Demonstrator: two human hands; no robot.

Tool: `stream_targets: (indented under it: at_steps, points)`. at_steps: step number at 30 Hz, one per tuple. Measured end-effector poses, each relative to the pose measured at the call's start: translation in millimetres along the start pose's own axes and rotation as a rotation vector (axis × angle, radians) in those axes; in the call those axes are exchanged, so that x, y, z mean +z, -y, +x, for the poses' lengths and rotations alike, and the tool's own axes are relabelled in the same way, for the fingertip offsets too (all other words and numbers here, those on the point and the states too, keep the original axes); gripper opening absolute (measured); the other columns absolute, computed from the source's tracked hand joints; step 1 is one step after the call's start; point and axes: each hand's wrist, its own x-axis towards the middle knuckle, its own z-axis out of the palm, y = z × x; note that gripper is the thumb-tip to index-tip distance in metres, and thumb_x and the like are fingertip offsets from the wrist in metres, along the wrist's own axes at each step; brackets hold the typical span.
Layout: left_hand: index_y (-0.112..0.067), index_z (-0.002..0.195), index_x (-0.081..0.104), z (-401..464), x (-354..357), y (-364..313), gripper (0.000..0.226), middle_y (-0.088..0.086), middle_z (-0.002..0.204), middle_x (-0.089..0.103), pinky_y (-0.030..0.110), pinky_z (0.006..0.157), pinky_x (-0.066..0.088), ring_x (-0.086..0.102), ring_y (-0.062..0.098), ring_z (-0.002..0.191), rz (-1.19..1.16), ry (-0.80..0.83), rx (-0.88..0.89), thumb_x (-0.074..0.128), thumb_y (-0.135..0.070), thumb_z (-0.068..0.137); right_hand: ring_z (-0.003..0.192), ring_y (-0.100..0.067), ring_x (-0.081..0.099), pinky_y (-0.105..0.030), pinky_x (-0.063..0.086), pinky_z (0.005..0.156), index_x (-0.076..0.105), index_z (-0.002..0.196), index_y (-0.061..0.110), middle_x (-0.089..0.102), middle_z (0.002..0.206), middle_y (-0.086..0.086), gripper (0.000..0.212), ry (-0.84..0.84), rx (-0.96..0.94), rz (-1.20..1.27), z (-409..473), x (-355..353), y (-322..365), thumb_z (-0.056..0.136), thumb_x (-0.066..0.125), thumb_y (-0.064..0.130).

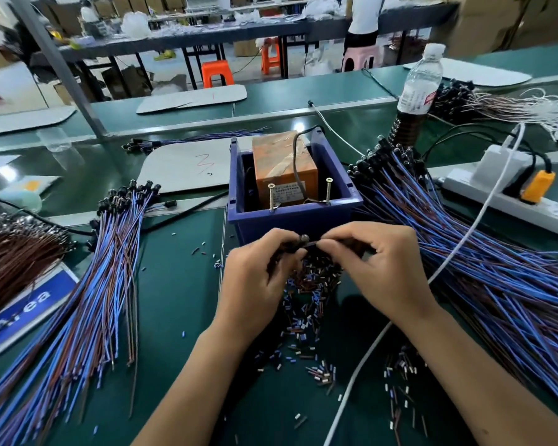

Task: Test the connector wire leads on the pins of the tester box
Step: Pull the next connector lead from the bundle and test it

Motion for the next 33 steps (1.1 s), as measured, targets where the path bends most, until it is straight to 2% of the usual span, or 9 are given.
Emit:
stream_targets:
  at_steps: [5, 8, 11, 15, 18, 21, 28, 30, 33]
  points:
    - [-0.018, 0.088, 0.067, -1, 0, 3, 0.012, -0.01, 0.072, 0.067, 0.019, 0.063, 0.045, 0.062, 0.005, 0.065, -0.054, -0.009, -0.049, 0.068, -0.017, 0.099, 0.057, -0.007, 0.066, -0.013, 0.046, 0.057, 0.081, 0.09, 0.017, 0.073, 0.069, 0.008, 0.01, 0.047, 0.148, 0.157, -4, 1, -1, 0.093, 0.078, 0.026]
    - [-0.019, 0.081, 0.066, -4, 2, 4, 0.017, -0.01, 0.07, 0.069, 0.016, 0.061, 0.041, 0.059, 0.004, 0.061, -0.091, -0.005, -0.133, 0.068, -0.018, 0.098, 0.045, -0.009, 0.055, -0.018, 0.044, 0.049, 0.079, 0.084, 0.022, 0.072, 0.066, 0.001, 0.015, 0.029, 0.239, 0.263, -3, 0, -5, 0.092, 0.076, 0.034]
    - [-0.021, 0.079, 0.065, -3, -2, 8, 0.018, -0.006, 0.07, 0.073, 0.026, 0.057, 0.044, 0.058, 0.013, 0.056, -0.199, -0.055, -0.249, 0.067, -0.022, 0.097, 0.046, -0.012, 0.054, -0.019, 0.044, 0.048, 0.077, 0.082, 0.022, 0.071, 0.066, -0.002, 0.014, -0.022, 0.313, 0.324, 0, -9, -16, 0.093, 0.076, 0.032]
    - [-0.012, 0.083, 0.07, -5, -3, 8, 0.016, 0.001, 0.071, 0.076, 0.014, 0.063, 0.046, 0.064, 0.005, 0.059, -0.378, -0.045, -0.348, 0.066, -0.022, 0.095, 0.059, -0.009, 0.061, -0.024, 0.05, 0.055, 0.08, 0.094, 0.026, 0.074, 0.076, 0.002, 0.008, 0.059, 0.291, 0.254, -2, -8, -18, 0.088, 0.084, 0.027]
    - [-0.01, 0.084, 0.072, -8, 1, 7, 0.014, 0.002, 0.073, 0.077, 0.009, 0.059, 0.043, 0.059, -0.002, 0.054, -0.424, 0.044, -0.334, 0.066, -0.017, 0.095, 0.056, -0.004, 0.059, -0.017, 0.047, 0.054, 0.082, 0.099, 0.025, 0.075, 0.078, -0.001, 0.014, 0.07, 0.336, 0.38, -6, 4, -10, 0.086, 0.084, 0.027]
    - [-0.008, 0.085, 0.073, -9, 2, 5, 0.013, 0.004, 0.074, 0.077, 0.005, 0.056, 0.04, 0.056, -0.005, 0.051, -0.477, 0.086, -0.319, 0.066, -0.012, 0.095, 0.046, -0.008, 0.05, -0.02, 0.042, 0.045, 0.083, 0.095, 0.023, 0.075, 0.074, -0.006, 0.008, 0.064, 0.404, 0.509, -7, 12, -4, 0.088, 0.082, 0.025]
    - [-0.006, 0.084, 0.071, -9, 8, -3, 0.015, 0.01, 0.074, 0.076, 0.004, 0.053, 0.04, 0.056, -0.005, 0.048, -0.537, 0.034, -0.303, 0.064, -0.01, 0.098, 0.047, -0.007, 0.046, -0.021, 0.041, 0.047, 0.083, 0.087, 0.019, 0.074, 0.075, -0.002, 0.011, 0.053, 0.505, 0.682, -7, 20, 2, 0.081, 0.081, 0.028]
    - [-0.01, 0.086, 0.073, -9, 10, -6, 0.015, 0.004, 0.076, 0.075, 0.009, 0.053, 0.044, 0.059, -0.002, 0.052, -0.475, -0.024, -0.247, 0.065, -0.014, 0.099, 0.047, -0.005, 0.048, -0.021, 0.042, 0.048, 0.082, 0.086, 0.018, 0.075, 0.08, -0.004, 0.01, 0.034, 0.499, 0.736, -7, 22, 5, 0.082, 0.08, 0.026]
    - [-0.014, 0.089, 0.075, -10, 10, -6, 0.014, -0.005, 0.08, 0.074, 0.033, 0.059, 0.053, 0.068, 0.014, 0.068, -0.131, -0.283, -0.103, 0.068, -0.021, 0.099, 0.042, -0.009, 0.044, -0.026, 0.045, 0.047, 0.075, 0.09, 0.015, 0.074, 0.088, -0.006, 0.006, -0.017, 0.45, 0.81, -4, 21, 8, 0.091, 0.073, 0.021]
